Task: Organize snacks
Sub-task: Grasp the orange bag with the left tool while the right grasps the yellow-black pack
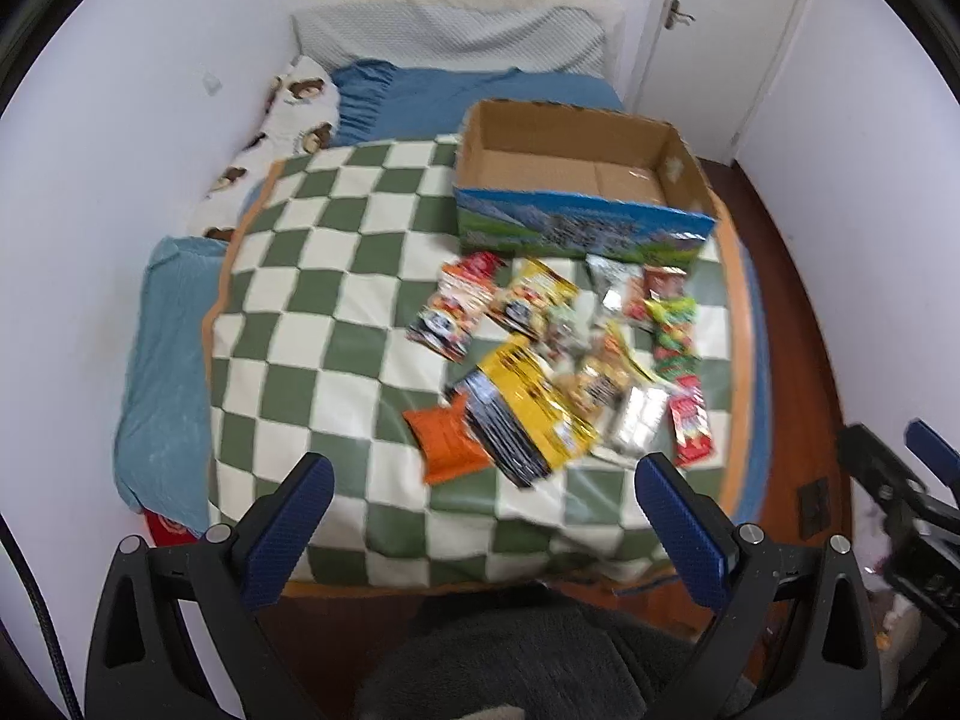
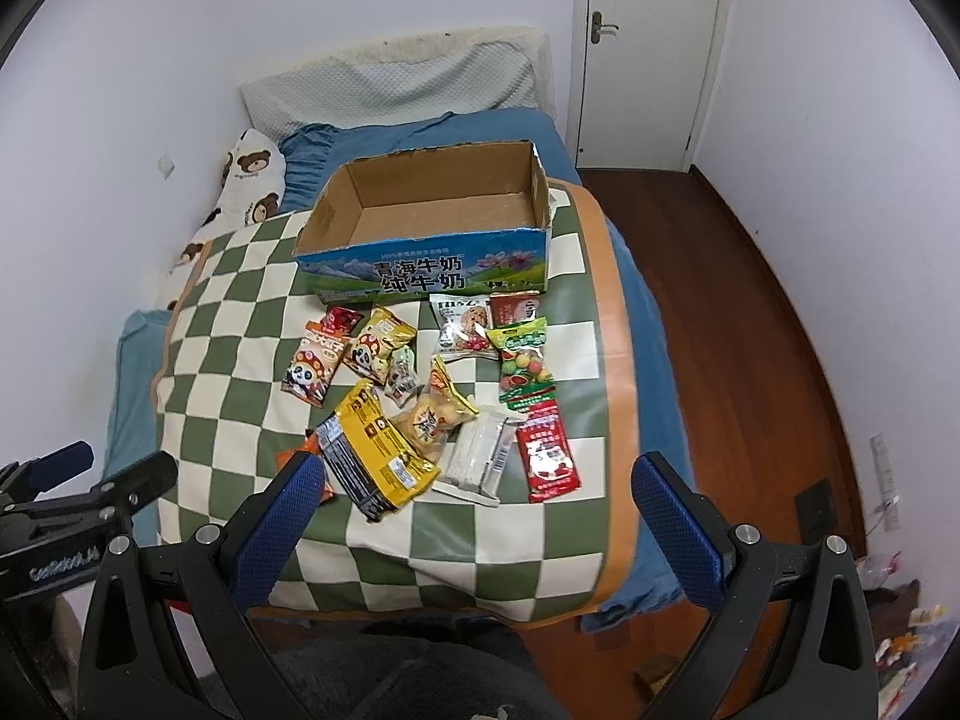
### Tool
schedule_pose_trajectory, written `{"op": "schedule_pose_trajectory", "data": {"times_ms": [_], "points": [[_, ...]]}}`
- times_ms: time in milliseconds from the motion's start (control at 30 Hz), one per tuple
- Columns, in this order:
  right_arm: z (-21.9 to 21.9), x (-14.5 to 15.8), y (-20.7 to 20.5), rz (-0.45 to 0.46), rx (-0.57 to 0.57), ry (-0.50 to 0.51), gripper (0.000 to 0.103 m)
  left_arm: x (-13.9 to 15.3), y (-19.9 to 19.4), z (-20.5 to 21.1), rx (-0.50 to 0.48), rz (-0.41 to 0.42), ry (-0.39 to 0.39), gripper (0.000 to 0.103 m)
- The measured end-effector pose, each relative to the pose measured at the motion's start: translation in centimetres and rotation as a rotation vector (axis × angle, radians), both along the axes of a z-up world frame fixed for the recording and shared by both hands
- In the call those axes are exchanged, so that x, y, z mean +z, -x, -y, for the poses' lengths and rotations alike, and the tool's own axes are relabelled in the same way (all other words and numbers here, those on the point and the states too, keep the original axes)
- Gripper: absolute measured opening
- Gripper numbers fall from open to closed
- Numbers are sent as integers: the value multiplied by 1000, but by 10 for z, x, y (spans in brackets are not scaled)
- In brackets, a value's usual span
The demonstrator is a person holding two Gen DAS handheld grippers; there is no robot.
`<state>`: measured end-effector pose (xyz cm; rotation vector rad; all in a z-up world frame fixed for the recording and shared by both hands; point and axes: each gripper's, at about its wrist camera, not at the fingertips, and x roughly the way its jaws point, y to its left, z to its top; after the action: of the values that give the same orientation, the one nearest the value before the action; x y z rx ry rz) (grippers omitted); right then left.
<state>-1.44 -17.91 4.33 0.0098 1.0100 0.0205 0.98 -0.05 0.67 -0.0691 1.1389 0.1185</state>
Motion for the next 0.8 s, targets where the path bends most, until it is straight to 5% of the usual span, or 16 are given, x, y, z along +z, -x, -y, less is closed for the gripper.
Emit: {"op": "schedule_pose_trajectory", "data": {"times_ms": [267,533,600,800], "points": [[8,-75,-43,-111,-39,-115,103,-59,-37,-23,-10,-33,-217,103],[-30,-188,-91,-265,70,-86,103,-168,-62,-45,-125,-244,-322,103],[-46,-208,-100,-278,122,-67,103,-194,-66,-54,-117,-316,-236,103],[-85,-256,-113,-348,208,-3,103,-274,-90,-92,113,-503,198,95]]}}
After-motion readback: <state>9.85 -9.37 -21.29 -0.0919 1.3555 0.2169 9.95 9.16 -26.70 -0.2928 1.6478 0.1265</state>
